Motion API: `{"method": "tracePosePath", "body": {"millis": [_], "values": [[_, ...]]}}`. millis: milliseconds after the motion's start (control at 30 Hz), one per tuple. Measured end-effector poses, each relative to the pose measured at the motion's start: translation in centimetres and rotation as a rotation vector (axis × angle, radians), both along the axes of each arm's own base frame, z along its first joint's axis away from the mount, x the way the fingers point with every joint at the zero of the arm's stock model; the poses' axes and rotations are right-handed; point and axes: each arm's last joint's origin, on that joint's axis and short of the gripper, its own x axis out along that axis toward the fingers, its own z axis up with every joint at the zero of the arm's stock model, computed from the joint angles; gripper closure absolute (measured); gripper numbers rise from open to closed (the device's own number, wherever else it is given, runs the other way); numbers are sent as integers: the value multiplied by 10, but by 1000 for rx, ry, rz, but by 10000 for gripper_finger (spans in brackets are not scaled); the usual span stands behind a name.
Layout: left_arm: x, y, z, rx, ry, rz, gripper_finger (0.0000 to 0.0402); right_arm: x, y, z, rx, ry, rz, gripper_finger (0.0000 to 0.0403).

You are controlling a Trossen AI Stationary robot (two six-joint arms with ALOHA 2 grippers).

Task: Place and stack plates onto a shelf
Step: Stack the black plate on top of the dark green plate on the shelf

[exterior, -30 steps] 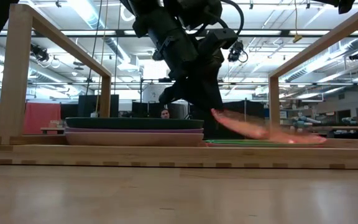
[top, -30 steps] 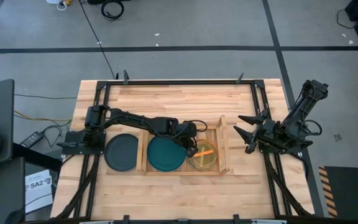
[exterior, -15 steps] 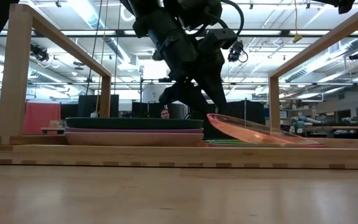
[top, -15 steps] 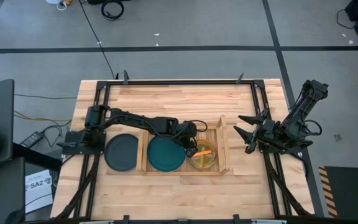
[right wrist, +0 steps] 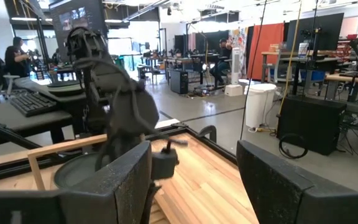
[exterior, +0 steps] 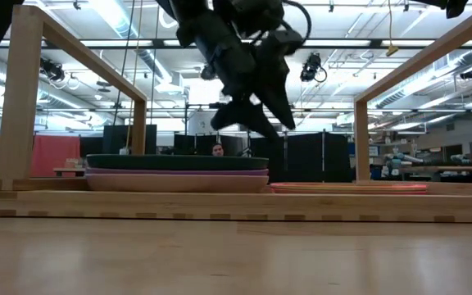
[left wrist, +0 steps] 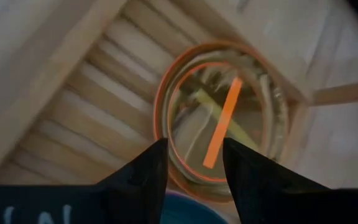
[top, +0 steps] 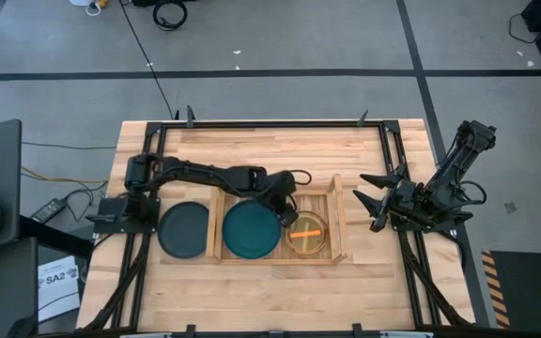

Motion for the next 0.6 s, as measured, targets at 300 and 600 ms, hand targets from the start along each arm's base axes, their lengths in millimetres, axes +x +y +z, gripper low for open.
{"method": "tracePosePath", "body": {"millis": [300,600], "values": [[-26,5,66,63,-132,-47,244,0,0,0,-2,2,0,162],[-88,8,140,142,-215,-61,244,0,0,-1,-4,3,0,162]]}}
